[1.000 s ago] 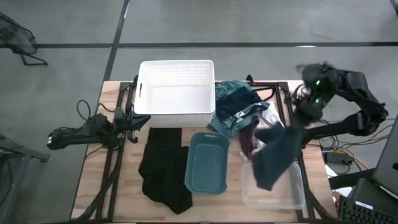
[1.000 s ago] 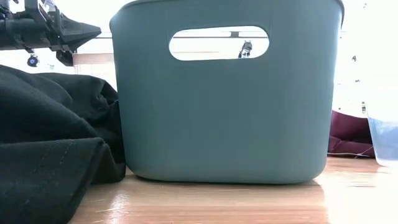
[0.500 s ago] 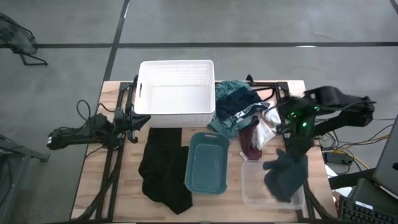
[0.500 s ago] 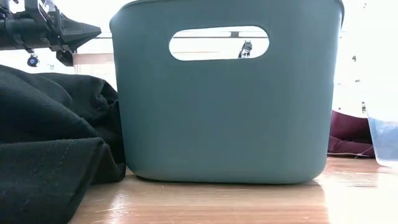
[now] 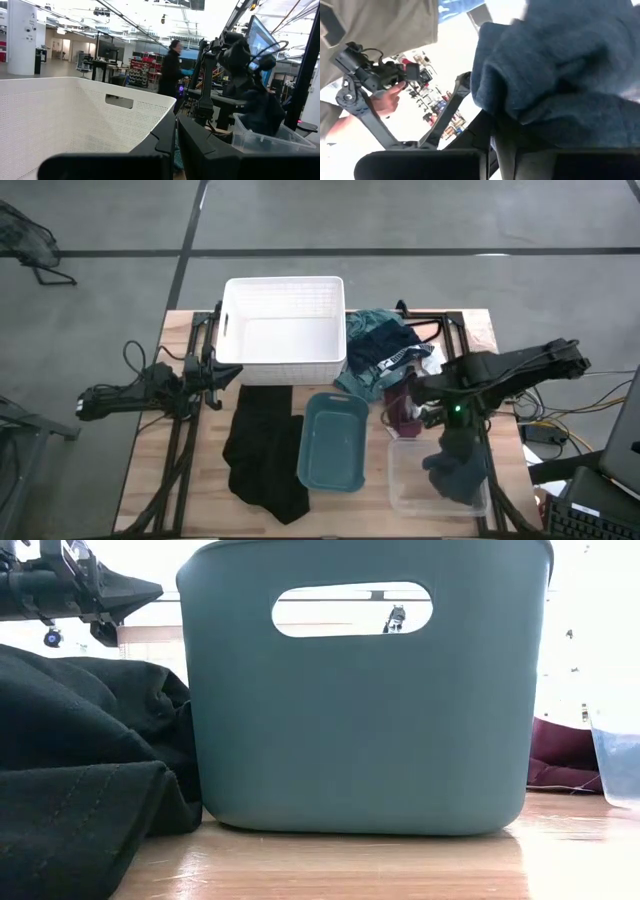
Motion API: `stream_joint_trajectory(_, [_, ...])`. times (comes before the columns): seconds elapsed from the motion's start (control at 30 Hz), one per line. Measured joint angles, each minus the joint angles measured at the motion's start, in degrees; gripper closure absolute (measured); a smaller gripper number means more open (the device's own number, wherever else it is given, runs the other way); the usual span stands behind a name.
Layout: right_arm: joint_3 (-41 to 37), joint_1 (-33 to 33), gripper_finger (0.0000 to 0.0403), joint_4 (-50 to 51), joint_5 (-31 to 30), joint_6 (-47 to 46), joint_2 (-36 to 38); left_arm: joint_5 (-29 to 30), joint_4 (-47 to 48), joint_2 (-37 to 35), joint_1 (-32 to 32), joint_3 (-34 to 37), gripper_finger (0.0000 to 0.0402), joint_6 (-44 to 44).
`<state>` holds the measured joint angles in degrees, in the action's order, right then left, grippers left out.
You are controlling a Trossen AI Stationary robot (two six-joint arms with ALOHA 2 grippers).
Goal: Pick & Place Cloths
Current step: Put the gray boxers into the transparent bin, then put the blue boxers into the transparent bin
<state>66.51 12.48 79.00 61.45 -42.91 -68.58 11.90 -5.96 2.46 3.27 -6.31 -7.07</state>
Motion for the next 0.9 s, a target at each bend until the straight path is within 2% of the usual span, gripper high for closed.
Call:
stream_joint_trajectory(0.13, [-2.9,0.3,0.0392,-1.9,-0.5,0.8,-0.9,0.0,0.0,0.0,0.0,0.0,0.0378,0.0])
stream_joint_trajectory(0.43, [-6.7,0.3,0.0351,-2.4,-8.1,1.1,-0.9,0.0,0.0,0.0,0.0,0.0,0.0378,0.0])
stream_joint_trajectory(0.63, [-7.9,0.4,0.0293,-6.9,-10.3,-1.2,-0.9,0.0,0.0,0.0,0.0,0.0,0.0378,0.0])
stream_joint_trajectory(0.9, [-5.1,0.4,0.0208,-6.9,-16.6,-1.5,-0.9,0.0,0.0,0.0,0.0,0.0,0.0378,0.0])
